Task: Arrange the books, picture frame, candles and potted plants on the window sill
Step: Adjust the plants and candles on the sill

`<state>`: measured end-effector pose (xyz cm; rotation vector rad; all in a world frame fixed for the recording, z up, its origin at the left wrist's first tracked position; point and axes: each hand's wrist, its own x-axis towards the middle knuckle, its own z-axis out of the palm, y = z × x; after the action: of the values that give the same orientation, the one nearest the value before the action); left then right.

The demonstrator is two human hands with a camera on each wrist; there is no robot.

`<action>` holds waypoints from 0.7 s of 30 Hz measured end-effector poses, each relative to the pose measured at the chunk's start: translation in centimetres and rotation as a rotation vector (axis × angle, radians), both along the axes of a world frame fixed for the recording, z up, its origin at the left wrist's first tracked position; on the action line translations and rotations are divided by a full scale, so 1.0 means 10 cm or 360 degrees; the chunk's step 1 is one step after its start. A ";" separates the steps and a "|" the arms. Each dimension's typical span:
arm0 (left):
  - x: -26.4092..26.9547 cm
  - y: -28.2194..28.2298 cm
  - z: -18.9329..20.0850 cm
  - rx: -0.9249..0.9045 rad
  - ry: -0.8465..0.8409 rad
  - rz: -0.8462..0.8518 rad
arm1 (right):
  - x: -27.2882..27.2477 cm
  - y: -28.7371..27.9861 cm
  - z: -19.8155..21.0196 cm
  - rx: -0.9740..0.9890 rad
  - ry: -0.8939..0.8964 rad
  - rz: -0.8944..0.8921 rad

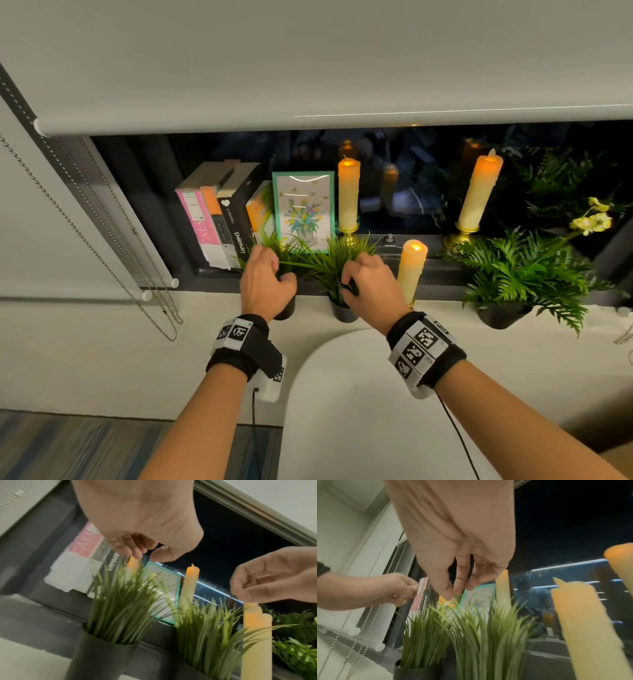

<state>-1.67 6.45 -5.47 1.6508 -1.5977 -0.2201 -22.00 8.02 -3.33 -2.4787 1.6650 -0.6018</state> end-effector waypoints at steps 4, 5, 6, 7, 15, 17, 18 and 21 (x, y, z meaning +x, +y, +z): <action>0.36 0.08 -0.13 0.0066 0.0063 0.0227 | 0.21 -0.02 0.03 0.0014 -0.0014 0.0124; 0.42 0.09 -0.19 0.0106 0.0055 0.0251 | 0.28 -0.01 0.00 0.0083 0.0007 0.0161; 0.47 0.10 -0.25 0.0161 0.0042 0.0258 | 0.35 0.01 -0.04 0.0160 0.0054 0.0176; 0.52 0.10 -0.31 0.0228 0.0021 0.0245 | 0.41 0.02 -0.09 0.0248 0.0135 0.0161; 0.49 0.06 -0.57 0.0600 -0.0119 0.0184 | 0.56 -0.07 -0.51 0.0619 0.0450 -0.0198; 0.46 0.03 -0.60 0.0688 -0.0091 0.0171 | 0.53 -0.11 -0.59 0.0603 0.0414 -0.0215; 0.46 0.01 -0.62 0.0726 -0.0092 0.0155 | 0.52 -0.13 -0.62 0.0594 0.0418 -0.0216; 0.44 -0.04 -0.67 0.0817 -0.0157 0.0115 | 0.50 -0.14 -0.69 0.0582 0.0535 -0.0202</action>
<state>2.69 6.02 -12.19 2.1304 -1.6384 -0.5558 -17.04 6.64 -10.19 -2.3080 1.8515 0.1192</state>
